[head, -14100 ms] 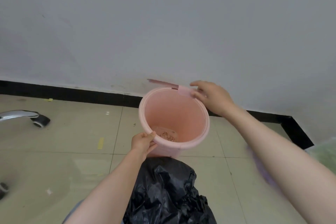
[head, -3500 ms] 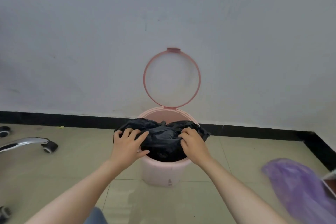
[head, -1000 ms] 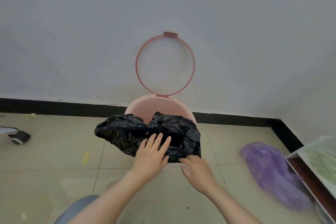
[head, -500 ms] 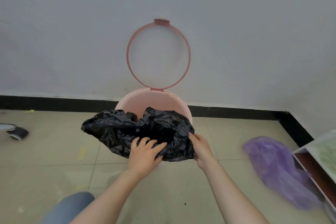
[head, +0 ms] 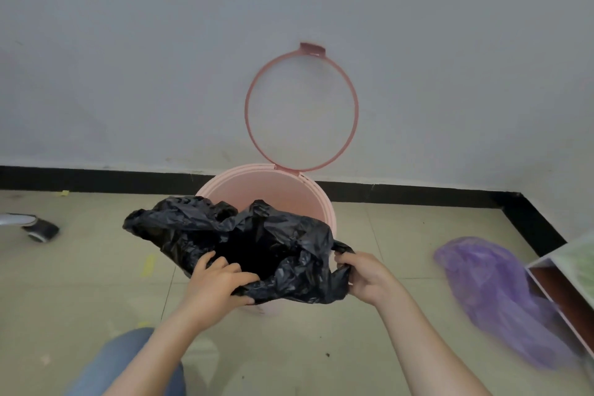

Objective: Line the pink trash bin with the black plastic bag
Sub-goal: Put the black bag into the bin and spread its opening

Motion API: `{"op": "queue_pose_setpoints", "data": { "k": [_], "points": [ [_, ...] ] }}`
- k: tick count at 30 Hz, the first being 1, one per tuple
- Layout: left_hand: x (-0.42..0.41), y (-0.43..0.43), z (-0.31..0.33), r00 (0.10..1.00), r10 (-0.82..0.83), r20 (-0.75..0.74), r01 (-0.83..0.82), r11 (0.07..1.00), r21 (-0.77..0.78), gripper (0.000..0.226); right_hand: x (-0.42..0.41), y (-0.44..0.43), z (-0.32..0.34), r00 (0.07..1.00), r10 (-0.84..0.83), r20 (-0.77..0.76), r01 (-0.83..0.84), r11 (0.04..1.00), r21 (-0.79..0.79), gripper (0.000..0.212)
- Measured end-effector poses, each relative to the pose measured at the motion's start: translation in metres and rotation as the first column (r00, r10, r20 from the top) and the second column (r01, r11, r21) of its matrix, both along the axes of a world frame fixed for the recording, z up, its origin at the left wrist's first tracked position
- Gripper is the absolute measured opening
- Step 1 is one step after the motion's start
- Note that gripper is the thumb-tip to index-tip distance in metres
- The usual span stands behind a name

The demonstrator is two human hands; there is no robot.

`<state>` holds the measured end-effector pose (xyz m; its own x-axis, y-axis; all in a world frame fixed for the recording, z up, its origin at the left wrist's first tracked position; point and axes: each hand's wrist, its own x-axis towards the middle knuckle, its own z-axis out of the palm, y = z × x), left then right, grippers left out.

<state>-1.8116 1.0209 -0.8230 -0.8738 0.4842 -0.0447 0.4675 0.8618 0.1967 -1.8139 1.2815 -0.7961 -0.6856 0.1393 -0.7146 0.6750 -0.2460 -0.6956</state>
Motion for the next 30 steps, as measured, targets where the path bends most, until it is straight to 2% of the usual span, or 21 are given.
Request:
{"op": "queue_pose_setpoints", "data": {
  "k": [1,3,6,8,9,10,13,15,17,19,20,22,24,26,27,30],
  "points": [
    [0.005,-0.004,0.002,0.999,0.019,0.031,-0.021,0.998,0.06,0.043,0.005,-0.001,-0.002,0.999,0.037,-0.007,-0.037,0.999,-0.023,0.022],
    [0.011,-0.009,0.004,0.997,0.061,0.049,-0.064,0.995,0.079,0.042,0.012,-0.004,-0.004,0.996,0.078,-0.047,-0.082,0.993,-0.082,0.022],
    [0.013,-0.007,0.007,0.99,0.096,0.101,-0.103,0.993,0.064,0.043,0.021,-0.009,-0.003,0.978,0.087,-0.192,-0.12,0.979,-0.166,0.008],
    [0.014,-0.006,0.008,0.986,0.108,0.131,-0.116,0.992,0.058,0.043,0.026,-0.014,-0.005,0.955,0.13,-0.265,-0.184,0.964,-0.192,0.049],
    [0.014,-0.006,0.008,0.986,0.103,0.13,-0.111,0.992,0.052,0.043,0.029,-0.017,-0.006,0.946,0.182,-0.266,-0.233,0.956,-0.176,0.061],
    [0.014,-0.007,0.007,0.988,0.1,0.117,-0.106,0.993,0.044,0.043,0.033,-0.02,-0.006,0.936,0.249,-0.249,-0.288,0.948,-0.136,0.063],
    [0.016,-0.009,0.008,0.989,0.093,0.119,-0.101,0.993,0.061,0.042,0.039,-0.026,0.003,0.882,0.435,-0.183,-0.438,0.899,0.028,0.046],
    [0.02,-0.012,0.008,0.988,0.088,0.126,-0.098,0.993,0.073,0.04,0.037,-0.023,-0.001,0.929,0.347,-0.13,-0.308,0.918,0.25,0.024],
    [0.024,-0.016,0.005,0.992,0.082,0.101,-0.093,0.989,0.114,0.037,0.033,-0.013,-0.012,0.99,0.108,-0.088,-0.052,0.872,0.487,0.027],
    [0.028,-0.02,0.004,0.991,0.08,0.105,-0.093,0.988,0.125,0.037,0.032,-0.008,-0.024,0.993,-0.048,-0.108,0.105,0.783,0.613,0.028],
    [0.029,-0.022,0.005,0.99,0.081,0.116,-0.094,0.989,0.112,0.038,0.032,-0.008,-0.028,0.994,-0.058,-0.093,0.104,0.767,0.633,0.025],
    [0.031,-0.023,0.006,0.989,0.078,0.129,-0.088,0.993,0.073,0.041,0.032,-0.015,-0.019,1.0,-0.009,-0.024,0.02,0.832,0.554,0.012],
    [0.032,-0.022,0.008,0.988,0.081,0.13,-0.088,0.995,0.049,0.041,0.03,-0.024,0.002,0.998,0.068,0.006,-0.064,0.893,0.445,0.039],
    [0.031,-0.02,0.009,0.988,0.091,0.121,-0.097,0.994,0.045,0.039,0.025,-0.031,0.024,0.99,0.118,-0.078,-0.07,0.888,0.454,0.06],
    [0.031,-0.018,0.009,0.988,0.095,0.119,-0.101,0.994,0.046,0.039,0.022,-0.031,0.033,0.983,0.116,-0.14,-0.039,0.886,0.462,0.063],
    [0.034,-0.014,0.009,0.986,0.099,0.131,-0.104,0.994,0.031,0.041,0.021,-0.04,0.048,0.957,0.079,-0.28,0.061,0.887,0.457,0.043]
  ]
}}
